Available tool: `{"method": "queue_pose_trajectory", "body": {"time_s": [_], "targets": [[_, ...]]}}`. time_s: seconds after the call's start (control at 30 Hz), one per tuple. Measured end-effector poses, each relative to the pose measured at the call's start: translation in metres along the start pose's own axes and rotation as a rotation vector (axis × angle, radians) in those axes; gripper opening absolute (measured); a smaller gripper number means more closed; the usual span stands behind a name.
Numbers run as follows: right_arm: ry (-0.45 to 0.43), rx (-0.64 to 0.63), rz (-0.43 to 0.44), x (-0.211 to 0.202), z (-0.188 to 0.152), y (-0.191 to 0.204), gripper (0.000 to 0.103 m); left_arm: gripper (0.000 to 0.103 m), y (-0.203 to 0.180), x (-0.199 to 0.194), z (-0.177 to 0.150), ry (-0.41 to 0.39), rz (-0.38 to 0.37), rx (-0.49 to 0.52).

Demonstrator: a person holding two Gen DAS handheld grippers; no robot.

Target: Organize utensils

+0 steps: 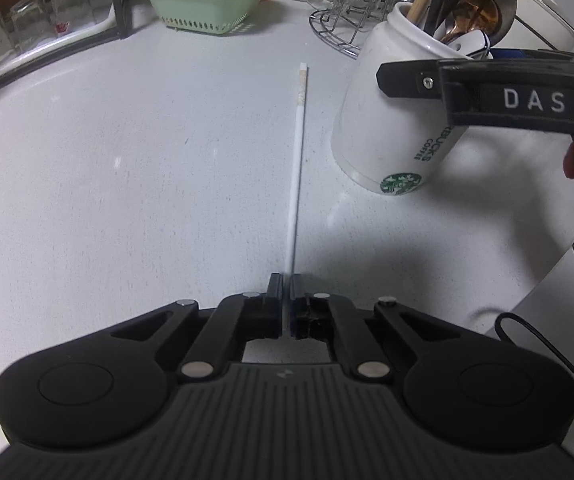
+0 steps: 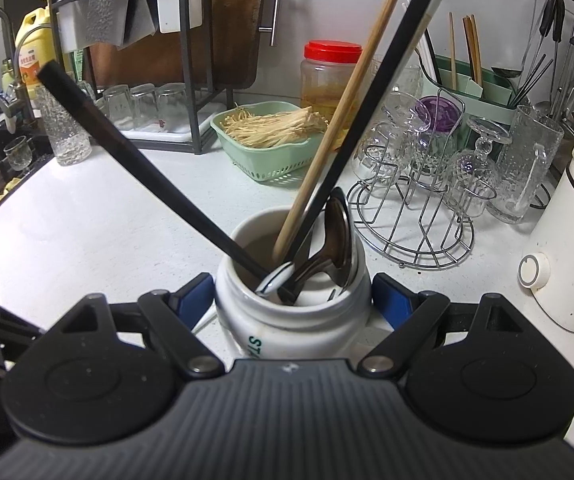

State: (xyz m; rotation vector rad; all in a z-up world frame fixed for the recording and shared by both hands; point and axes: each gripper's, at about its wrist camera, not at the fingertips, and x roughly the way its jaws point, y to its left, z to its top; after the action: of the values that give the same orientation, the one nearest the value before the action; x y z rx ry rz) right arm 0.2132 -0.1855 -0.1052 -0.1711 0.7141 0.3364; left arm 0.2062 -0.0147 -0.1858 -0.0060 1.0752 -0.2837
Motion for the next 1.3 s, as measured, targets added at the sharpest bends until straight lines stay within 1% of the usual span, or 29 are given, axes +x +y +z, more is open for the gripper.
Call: {"method": "queue_pose_trajectory", "body": {"time_s": [0.17, 0.4, 0.53, 0.67, 0.73, 0.8, 0.87, 0.97, 1.07, 1.17, 1.23, 1.27, 1.3], "targets": [[-0.009, -0.011, 0.002, 0.000, -0.002, 0.001, 0.088, 0.000, -0.002, -0.016, -0.022, 0.024, -0.035, -0.060], [-0.009, -0.023, 0.014, -0.001, -0.002, -0.001, 0.088, 0.000, -0.007, -0.034, -0.057, 0.064, -0.081, -0.139], [-0.011, -0.030, 0.023, -0.002, -0.002, -0.001, 0.088, 0.000, -0.008, -0.043, -0.067, 0.052, -0.083, -0.149], [-0.014, -0.031, 0.025, -0.002, -0.003, -0.001, 0.088, 0.001, -0.006, -0.048, -0.065, 0.016, -0.072, -0.141], [-0.014, -0.032, 0.027, -0.001, -0.003, -0.001, 0.088, 0.004, -0.005, -0.046, -0.060, 0.002, -0.044, -0.125], [-0.013, -0.032, 0.026, -0.001, -0.003, -0.001, 0.088, 0.013, -0.004, -0.043, -0.054, -0.006, -0.037, -0.107], [-0.013, -0.031, 0.025, -0.001, -0.003, -0.001, 0.088, 0.018, -0.006, -0.039, -0.049, -0.021, -0.043, -0.086], [-0.012, -0.031, 0.022, -0.002, -0.003, -0.001, 0.088, 0.018, -0.010, -0.029, -0.044, -0.012, -0.020, -0.055], [-0.014, -0.030, 0.019, -0.002, -0.004, 0.000, 0.088, 0.018, -0.011, -0.023, -0.040, -0.009, -0.018, -0.034], [-0.011, -0.029, 0.018, -0.001, -0.003, 0.000, 0.088, 0.017, -0.014, -0.017, -0.036, -0.005, 0.000, -0.009], [-0.012, -0.027, 0.016, -0.001, -0.003, 0.000, 0.088, 0.012, -0.014, -0.015, -0.034, 0.001, 0.011, -0.010], [-0.013, -0.025, 0.014, -0.001, -0.003, 0.000, 0.088, 0.005, -0.014, -0.014, -0.033, 0.006, 0.020, -0.006], [-0.015, -0.024, 0.013, -0.001, -0.004, 0.000, 0.088, 0.004, -0.015, -0.013, -0.033, 0.010, 0.027, 0.002]]}}
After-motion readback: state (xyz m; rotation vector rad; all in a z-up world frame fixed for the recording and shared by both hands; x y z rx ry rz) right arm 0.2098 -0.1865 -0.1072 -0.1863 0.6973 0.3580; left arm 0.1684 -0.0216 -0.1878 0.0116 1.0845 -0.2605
